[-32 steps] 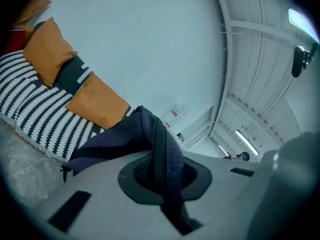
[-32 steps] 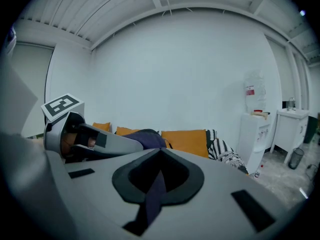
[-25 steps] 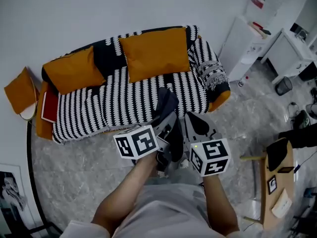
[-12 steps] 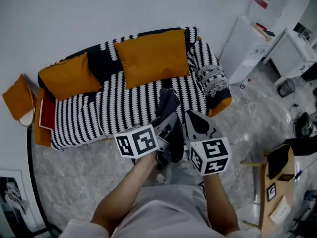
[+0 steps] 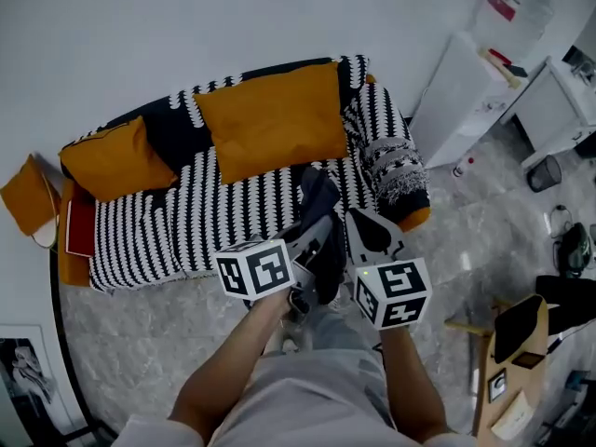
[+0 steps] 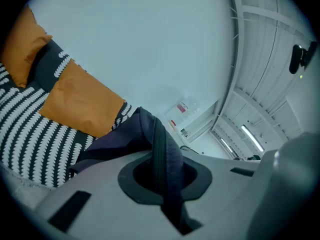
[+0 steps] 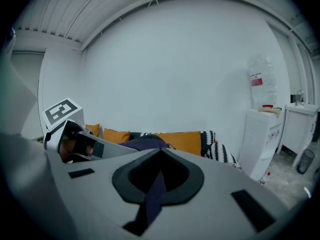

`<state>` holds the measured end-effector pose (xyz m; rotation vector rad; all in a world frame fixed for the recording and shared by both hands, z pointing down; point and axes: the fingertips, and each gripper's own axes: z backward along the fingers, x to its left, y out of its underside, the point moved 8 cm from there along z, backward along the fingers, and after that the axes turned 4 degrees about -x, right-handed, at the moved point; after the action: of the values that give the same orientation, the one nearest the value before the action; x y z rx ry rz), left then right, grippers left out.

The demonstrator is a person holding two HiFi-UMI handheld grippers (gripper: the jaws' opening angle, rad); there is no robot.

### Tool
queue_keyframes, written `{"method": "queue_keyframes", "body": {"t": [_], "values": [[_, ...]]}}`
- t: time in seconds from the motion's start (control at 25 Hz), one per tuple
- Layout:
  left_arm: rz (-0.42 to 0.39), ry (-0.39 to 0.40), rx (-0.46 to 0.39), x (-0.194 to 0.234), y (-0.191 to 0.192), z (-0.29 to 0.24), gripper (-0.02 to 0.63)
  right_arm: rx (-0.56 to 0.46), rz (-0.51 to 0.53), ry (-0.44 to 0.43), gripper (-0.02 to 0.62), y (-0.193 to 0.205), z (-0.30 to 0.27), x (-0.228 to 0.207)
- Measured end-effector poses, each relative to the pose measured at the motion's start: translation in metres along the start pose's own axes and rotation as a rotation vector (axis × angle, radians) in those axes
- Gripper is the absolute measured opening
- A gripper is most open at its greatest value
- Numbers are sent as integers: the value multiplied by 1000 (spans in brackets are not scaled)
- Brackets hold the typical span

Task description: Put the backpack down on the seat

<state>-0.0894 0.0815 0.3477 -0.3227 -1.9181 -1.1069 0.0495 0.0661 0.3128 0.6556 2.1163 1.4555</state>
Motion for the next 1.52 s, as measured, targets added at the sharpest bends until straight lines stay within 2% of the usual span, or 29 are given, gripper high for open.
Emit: {"method": "queue_keyframes", "body": {"t": [0.28, 0.52, 0.96, 1.52], "values": [[-48, 15, 65, 10, -17, -72, 23, 11, -26, -15, 2, -8, -38, -65], [-91, 79, 127, 24, -33, -125, 23, 4, -40, -2, 2, -11, -61, -107], [-153, 119, 243, 59, -62, -200, 22, 20, -77, 69, 2, -4, -95, -153], [-244, 218, 452, 129, -100, -290, 23, 37, -150, 179, 2, -2, -193, -204]]}}
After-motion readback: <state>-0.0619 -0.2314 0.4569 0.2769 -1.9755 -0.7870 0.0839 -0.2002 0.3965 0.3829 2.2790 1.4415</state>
